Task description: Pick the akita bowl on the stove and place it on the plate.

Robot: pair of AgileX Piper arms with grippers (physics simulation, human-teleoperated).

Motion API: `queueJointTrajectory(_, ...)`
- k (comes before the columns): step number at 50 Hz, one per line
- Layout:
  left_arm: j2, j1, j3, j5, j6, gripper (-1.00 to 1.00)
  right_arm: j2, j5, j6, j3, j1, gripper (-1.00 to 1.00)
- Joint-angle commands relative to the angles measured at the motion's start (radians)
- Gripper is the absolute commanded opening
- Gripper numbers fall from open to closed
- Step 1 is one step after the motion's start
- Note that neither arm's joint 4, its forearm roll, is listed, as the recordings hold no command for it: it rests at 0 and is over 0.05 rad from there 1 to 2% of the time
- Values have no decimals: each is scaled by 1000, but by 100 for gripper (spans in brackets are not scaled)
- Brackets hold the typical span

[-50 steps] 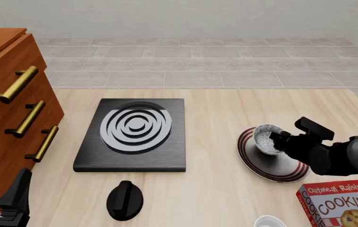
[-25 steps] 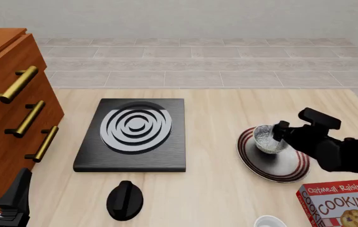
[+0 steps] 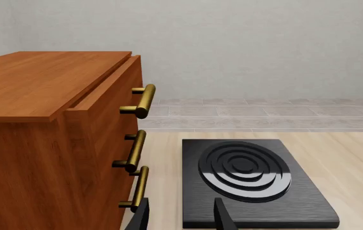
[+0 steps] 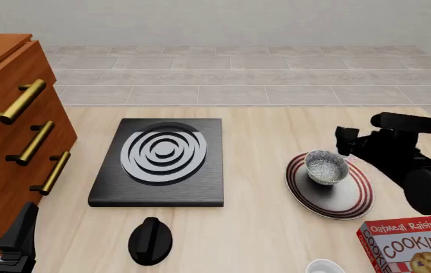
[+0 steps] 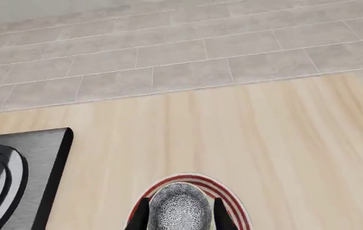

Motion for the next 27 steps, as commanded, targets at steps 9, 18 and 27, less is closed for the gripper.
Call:
queueJointTrajectory(9, 0, 0, 0, 0, 0, 100, -160, -231, -191, 166, -37, 100)
queueJointTrajectory(18, 0, 0, 0, 0, 0, 100, -156, -452, -210, 280, -50, 100)
queueJointTrajectory(27, 0, 0, 0, 0, 0, 100, -217, -495, -177, 304, -69, 100)
